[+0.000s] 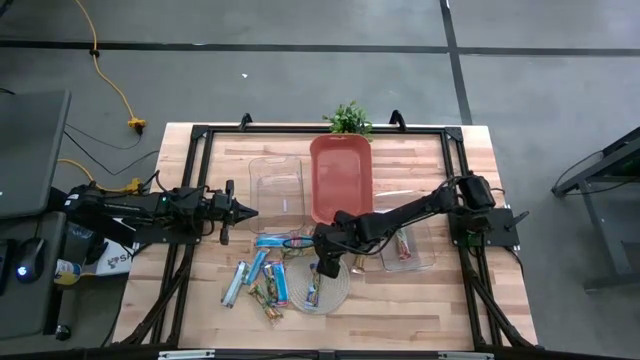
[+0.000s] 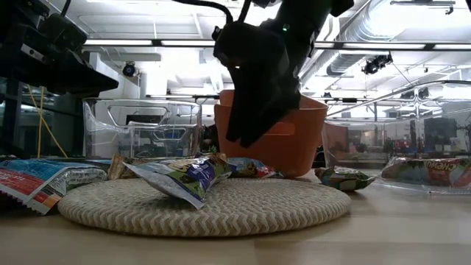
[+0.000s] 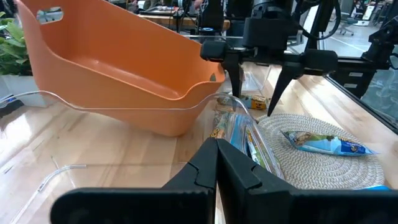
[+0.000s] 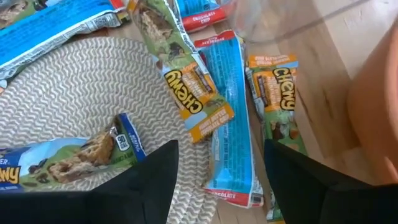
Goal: Pick and place Granola Bars by type
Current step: Put the red granola bar into the right transparent bin, then put the yellow granola bar into the orange bin
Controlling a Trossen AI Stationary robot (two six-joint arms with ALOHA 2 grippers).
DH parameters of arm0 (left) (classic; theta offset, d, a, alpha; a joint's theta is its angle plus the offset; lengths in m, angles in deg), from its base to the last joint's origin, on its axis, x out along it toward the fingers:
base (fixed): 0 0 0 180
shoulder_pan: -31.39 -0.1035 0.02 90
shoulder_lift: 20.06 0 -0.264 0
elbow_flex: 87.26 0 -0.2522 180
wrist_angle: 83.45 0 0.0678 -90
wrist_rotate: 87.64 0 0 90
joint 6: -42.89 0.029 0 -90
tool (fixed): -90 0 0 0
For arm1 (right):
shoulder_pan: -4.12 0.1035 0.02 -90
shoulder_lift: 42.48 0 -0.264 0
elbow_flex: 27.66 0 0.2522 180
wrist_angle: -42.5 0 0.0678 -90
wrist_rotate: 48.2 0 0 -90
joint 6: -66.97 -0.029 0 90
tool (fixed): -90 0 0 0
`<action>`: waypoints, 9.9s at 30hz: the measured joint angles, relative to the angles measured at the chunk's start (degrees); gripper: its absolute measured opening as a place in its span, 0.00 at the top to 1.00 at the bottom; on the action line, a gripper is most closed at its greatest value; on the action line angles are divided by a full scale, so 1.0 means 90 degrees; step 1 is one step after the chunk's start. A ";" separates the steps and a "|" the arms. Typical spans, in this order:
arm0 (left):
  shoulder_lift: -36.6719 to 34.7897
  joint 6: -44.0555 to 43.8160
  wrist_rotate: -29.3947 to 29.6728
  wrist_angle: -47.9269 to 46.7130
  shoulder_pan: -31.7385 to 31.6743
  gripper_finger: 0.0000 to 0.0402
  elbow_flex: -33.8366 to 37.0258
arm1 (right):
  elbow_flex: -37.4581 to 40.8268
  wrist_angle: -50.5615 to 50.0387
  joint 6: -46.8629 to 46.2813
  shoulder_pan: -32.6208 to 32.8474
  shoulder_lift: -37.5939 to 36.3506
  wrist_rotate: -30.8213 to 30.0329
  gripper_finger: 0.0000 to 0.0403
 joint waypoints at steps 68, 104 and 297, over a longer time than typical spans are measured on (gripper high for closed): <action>0.0002 0.0002 0.0002 0.0000 0.0002 1.00 -0.0002 | -0.0005 0.0011 -0.0807 0.0799 0.0386 -0.1328 0.45; -0.0002 0.0001 0.0000 0.0000 0.0001 1.00 -0.0002 | -0.0005 0.0063 -0.1284 0.0784 0.0780 -0.1842 0.45; 0.0001 0.0001 0.0001 0.0000 0.0001 1.00 0.0000 | 0.2829 -0.3206 -0.6674 0.1491 -0.5558 -0.1680 0.51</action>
